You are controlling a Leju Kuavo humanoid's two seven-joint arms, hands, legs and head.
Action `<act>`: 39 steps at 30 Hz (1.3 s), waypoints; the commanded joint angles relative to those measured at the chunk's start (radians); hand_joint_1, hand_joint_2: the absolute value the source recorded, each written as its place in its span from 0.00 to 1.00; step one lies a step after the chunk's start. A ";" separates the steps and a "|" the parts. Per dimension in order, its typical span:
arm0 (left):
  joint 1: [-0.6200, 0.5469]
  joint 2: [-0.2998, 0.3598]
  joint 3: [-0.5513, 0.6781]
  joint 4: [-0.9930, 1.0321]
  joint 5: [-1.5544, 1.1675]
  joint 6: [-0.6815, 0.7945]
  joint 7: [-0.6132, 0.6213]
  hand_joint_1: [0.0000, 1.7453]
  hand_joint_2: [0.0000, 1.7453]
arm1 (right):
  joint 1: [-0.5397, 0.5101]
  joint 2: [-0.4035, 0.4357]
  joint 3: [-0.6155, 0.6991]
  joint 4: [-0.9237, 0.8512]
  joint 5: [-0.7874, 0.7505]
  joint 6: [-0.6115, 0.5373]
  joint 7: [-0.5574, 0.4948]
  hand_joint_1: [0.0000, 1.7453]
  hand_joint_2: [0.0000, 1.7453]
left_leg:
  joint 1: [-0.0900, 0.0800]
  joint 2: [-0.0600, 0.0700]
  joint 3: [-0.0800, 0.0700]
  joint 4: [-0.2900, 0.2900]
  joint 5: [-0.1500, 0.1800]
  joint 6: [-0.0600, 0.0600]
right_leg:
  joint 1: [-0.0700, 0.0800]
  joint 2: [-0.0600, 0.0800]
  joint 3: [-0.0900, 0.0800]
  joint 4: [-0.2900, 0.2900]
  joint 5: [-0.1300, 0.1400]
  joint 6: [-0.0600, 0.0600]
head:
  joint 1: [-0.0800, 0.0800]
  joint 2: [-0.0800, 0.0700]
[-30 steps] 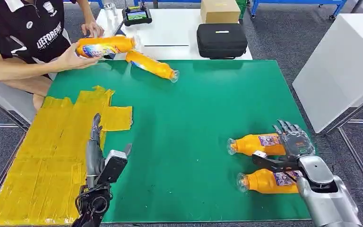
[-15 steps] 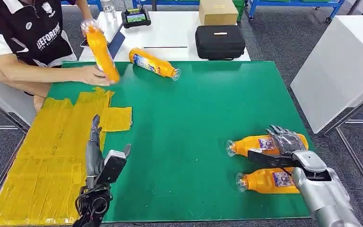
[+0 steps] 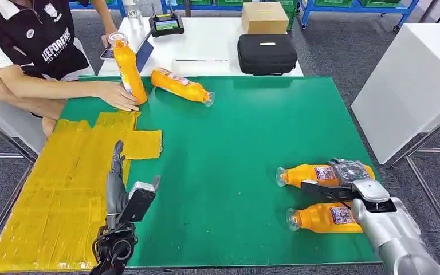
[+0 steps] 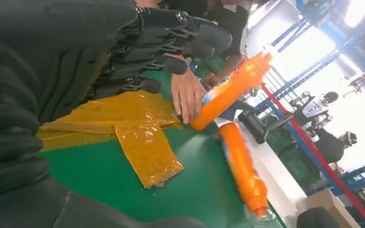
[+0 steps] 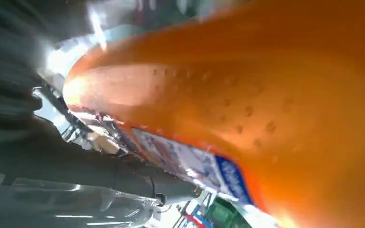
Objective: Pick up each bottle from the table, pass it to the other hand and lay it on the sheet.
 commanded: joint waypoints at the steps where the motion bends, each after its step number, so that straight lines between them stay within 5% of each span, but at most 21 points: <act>1: 0.002 0.015 -0.014 0.018 -0.002 -0.024 0.007 0.00 1.00 | 0.097 0.031 0.009 -0.025 0.039 -0.182 0.061 1.00 1.00 | 0.003 -0.003 -0.003 -0.001 0.001 -0.005 | 0.002 -0.004 0.000 -0.003 0.001 -0.001 | 0.000 0.000; 7: 0.008 0.017 -0.003 0.003 0.000 -0.034 0.007 0.00 1.00 | 0.103 0.100 -0.102 -0.152 -0.022 -0.294 0.051 1.00 1.00 | 0.002 0.003 -0.006 0.001 0.000 -0.005 | 0.001 0.001 -0.004 0.000 0.002 -0.001 | 0.000 0.000; 12: 0.026 0.008 -0.010 -0.002 0.010 -0.028 -0.018 0.00 1.00 | 0.214 0.222 -0.254 -0.405 -0.221 -0.416 -0.055 1.00 1.00 | 0.003 0.005 -0.010 0.001 -0.002 -0.009 | 0.001 0.002 -0.009 0.001 0.001 -0.002 | -0.001 0.000; 21: -0.033 0.026 -0.115 0.005 0.079 -0.099 -0.055 0.00 1.00 | 0.317 0.376 -0.318 -0.622 -0.483 -0.636 -0.214 1.00 1.00 | 0.002 -0.003 -0.021 0.001 0.002 -0.004 | 0.001 -0.003 -0.020 0.004 0.001 0.001 | -0.001 0.000; 28: -0.088 0.041 -0.185 0.028 0.121 -0.140 -0.051 0.00 1.00 | 0.303 0.397 -0.285 -0.613 -0.689 -0.609 -0.313 1.00 1.00 | 0.003 -0.003 -0.022 0.002 0.002 -0.006 | 0.001 -0.004 -0.021 0.004 0.001 0.001 | 0.000 0.000; 38: -0.091 0.043 -0.188 0.032 0.126 -0.141 -0.048 0.00 1.00 | 0.304 0.395 -0.281 -0.614 -0.693 -0.609 -0.312 1.00 1.00 | 0.001 -0.004 -0.022 0.000 0.003 -0.004 | -0.001 -0.004 -0.021 0.003 0.001 0.002 | -0.001 0.000; 39: -0.096 0.051 -0.202 0.033 0.141 -0.146 -0.049 0.00 1.00 | 0.309 0.398 -0.266 -0.627 -0.802 -0.519 -0.330 1.00 1.00 | 0.002 -0.003 -0.021 0.000 0.002 -0.006 | 0.001 -0.004 -0.020 0.003 0.001 0.001 | -0.001 0.000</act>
